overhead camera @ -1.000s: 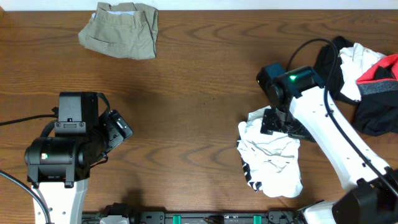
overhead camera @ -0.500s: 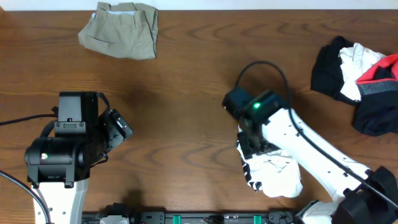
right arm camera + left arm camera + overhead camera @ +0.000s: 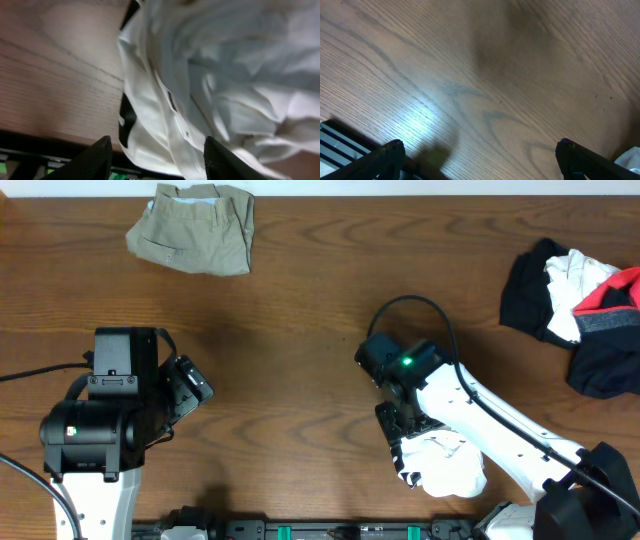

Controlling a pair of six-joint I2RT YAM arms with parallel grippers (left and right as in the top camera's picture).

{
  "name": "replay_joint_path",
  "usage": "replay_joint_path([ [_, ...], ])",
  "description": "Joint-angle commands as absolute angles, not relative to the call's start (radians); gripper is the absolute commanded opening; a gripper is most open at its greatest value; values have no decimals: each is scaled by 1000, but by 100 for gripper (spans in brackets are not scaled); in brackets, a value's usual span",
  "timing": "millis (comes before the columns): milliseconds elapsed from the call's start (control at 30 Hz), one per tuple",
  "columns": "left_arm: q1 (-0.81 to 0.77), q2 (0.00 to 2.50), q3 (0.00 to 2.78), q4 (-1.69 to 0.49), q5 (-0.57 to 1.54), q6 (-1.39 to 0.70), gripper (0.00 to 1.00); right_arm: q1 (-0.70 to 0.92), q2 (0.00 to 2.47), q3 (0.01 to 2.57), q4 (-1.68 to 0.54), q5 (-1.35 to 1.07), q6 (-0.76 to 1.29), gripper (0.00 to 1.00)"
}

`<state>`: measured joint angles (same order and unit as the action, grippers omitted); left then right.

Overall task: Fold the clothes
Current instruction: 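Press and tuck the shirt bundle with the right gripper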

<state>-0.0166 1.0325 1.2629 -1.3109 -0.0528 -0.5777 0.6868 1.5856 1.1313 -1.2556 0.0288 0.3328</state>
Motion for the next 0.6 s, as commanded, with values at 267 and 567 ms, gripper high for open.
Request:
replay_joint_path([
  [267,-12,1034,1261,-1318,-65,-569,98,693,1578,1040,-1188,29,303,58],
  [567,-12,1034,1261,-1319,-65,-569,98,693,1578,1037,-1153,122,352,61],
])
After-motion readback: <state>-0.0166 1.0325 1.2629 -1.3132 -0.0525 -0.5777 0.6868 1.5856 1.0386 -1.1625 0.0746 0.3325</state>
